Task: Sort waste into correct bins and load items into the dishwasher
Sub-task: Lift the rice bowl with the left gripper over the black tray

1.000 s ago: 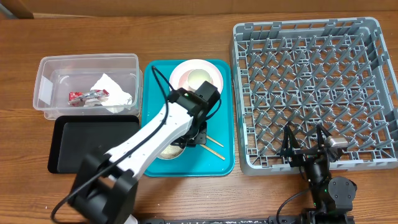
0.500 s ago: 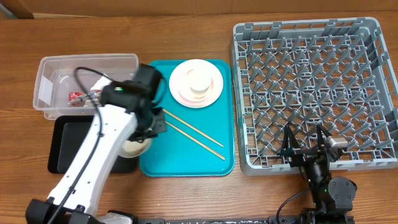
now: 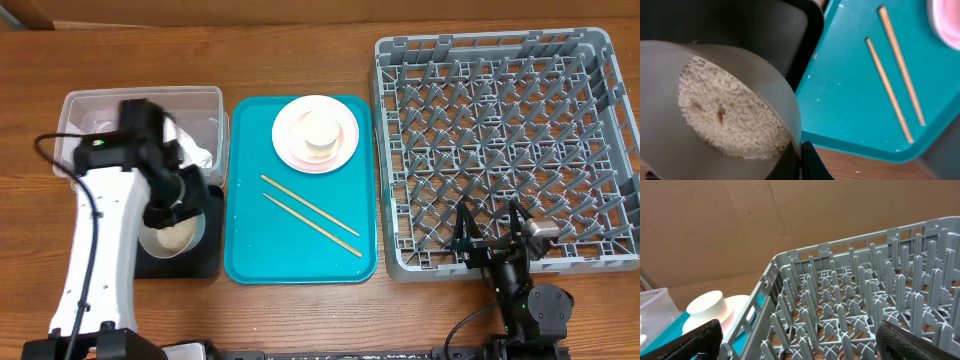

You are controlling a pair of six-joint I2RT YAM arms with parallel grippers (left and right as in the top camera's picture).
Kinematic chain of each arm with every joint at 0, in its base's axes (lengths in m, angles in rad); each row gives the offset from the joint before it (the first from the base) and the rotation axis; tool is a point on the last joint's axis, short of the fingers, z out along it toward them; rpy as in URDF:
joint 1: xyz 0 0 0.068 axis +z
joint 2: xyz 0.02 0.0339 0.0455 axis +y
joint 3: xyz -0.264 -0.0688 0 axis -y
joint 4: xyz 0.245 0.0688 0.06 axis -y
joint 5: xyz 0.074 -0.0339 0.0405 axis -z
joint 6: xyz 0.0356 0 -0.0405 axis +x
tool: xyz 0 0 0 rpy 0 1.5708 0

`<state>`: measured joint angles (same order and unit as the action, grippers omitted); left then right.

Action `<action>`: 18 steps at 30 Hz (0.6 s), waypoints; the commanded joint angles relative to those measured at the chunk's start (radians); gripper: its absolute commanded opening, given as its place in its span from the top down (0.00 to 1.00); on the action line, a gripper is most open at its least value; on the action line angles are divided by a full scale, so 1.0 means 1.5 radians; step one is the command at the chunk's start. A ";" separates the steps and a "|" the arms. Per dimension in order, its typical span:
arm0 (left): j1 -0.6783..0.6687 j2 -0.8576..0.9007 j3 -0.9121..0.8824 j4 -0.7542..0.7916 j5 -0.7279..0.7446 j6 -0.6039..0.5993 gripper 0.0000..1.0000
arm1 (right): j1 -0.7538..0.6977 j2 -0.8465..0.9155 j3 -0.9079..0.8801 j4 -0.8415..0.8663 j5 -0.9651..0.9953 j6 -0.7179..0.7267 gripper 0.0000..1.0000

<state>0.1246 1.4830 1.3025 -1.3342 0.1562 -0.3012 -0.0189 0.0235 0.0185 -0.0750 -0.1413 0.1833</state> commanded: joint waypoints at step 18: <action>0.225 -0.013 -0.052 0.139 0.322 0.116 0.96 | -0.002 0.000 -0.007 0.004 0.002 0.003 0.00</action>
<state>0.4358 1.4830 1.2617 -1.1503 0.5293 -0.1543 -0.0189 0.0235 0.0185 -0.0753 -0.1413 0.1833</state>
